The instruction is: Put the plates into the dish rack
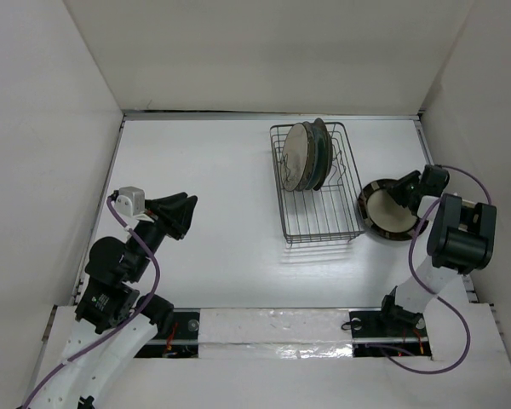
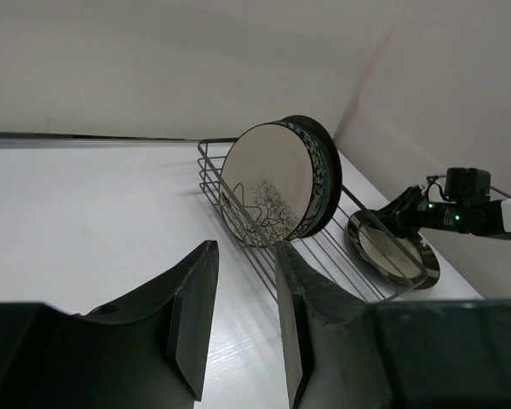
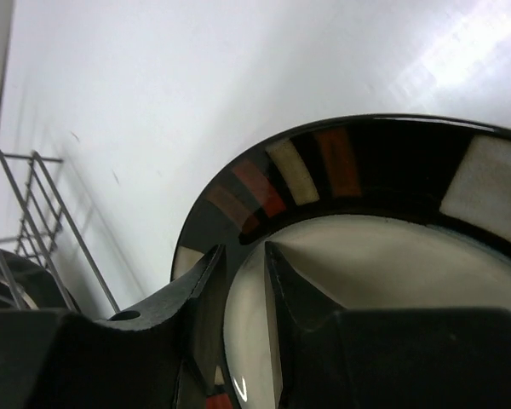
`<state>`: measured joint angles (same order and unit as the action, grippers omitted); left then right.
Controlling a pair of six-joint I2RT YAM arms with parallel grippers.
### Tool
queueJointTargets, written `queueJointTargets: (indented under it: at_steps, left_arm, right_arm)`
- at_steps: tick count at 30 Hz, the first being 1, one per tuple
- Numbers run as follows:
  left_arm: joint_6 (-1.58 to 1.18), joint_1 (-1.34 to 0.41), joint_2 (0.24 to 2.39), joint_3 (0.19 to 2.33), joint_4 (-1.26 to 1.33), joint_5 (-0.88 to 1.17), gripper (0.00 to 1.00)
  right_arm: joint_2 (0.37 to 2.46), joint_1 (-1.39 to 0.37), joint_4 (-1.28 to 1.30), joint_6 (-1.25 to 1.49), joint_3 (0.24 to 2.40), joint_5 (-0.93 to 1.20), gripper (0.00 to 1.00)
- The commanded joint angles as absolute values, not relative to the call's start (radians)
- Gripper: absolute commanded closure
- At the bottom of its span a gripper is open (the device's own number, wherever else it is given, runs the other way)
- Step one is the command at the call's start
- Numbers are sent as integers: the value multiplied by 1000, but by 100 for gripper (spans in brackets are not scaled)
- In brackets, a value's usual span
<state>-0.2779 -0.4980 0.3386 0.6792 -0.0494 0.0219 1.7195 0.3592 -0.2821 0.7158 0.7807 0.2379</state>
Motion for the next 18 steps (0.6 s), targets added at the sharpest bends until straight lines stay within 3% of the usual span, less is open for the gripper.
queueJointTargets:
  at_steps: [1,13,16,18]
  left_arm:
    - [-270,-505,350,683,-6,11,70]
    - [-265,-505,394,683,-6,8,70]
    - [-265,-505,397,683,-6,8,70]
    - [-265,-505,391,681,-6,8,70]
  right_arm:
    - [1819,329,-308,756,892,236,69]
    - [1977,272,-270,793,1227,269,67]
    - [1878,262,-359,796,1132,202,67]
    - [1706,262,-391,759,985,115,69]
